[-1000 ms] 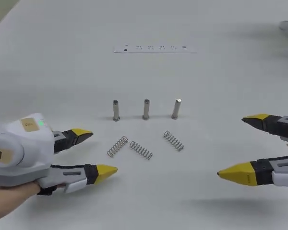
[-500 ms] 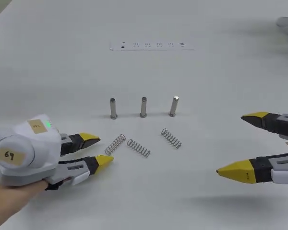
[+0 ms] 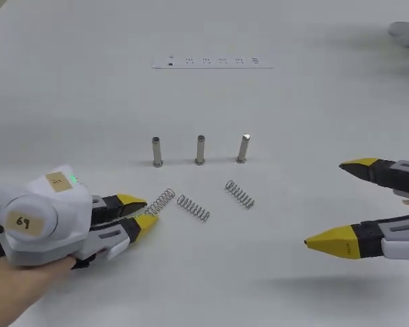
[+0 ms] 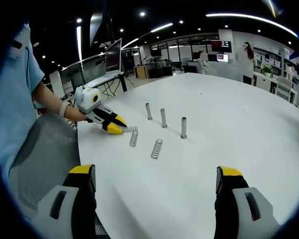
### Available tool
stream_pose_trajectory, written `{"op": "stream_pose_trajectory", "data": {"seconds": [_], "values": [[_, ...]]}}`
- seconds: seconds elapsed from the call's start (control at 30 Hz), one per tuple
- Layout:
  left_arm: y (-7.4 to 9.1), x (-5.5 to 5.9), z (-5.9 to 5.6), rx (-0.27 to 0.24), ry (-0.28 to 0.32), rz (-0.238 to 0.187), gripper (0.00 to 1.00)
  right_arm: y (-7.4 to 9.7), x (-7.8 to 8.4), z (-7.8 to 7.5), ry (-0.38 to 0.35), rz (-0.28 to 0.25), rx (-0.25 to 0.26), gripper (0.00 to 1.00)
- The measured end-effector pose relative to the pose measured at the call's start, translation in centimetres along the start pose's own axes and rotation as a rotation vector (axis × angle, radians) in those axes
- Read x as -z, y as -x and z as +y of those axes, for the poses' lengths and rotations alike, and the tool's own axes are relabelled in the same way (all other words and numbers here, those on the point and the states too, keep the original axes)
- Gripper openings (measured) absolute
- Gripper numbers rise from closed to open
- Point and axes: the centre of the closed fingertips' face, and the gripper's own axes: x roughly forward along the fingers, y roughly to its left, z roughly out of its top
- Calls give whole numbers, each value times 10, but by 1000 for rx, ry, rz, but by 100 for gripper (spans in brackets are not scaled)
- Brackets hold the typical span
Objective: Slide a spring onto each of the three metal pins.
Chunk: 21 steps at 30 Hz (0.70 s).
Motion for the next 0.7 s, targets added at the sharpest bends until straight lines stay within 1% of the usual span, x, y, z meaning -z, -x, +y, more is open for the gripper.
{"op": "stream_pose_trajectory", "data": {"seconds": [0.1, 0.3, 0.57, 0.7], "values": [[-1, 0, 0, 1, -4, 0, 7, 0, 0, 0, 1, 1, 1, 100], [-1, 3, 0, 2, 7, 8, 4, 1, 0, 0, -1, 1, 3, 99], [0, 3, 2, -8, 5, 7, 3, 1, 1, 0, 1, 2, 2, 99], [0, 3, 3, -12, 15, 3, 3, 0, 0, 1, -2, 1, -1, 99]]}}
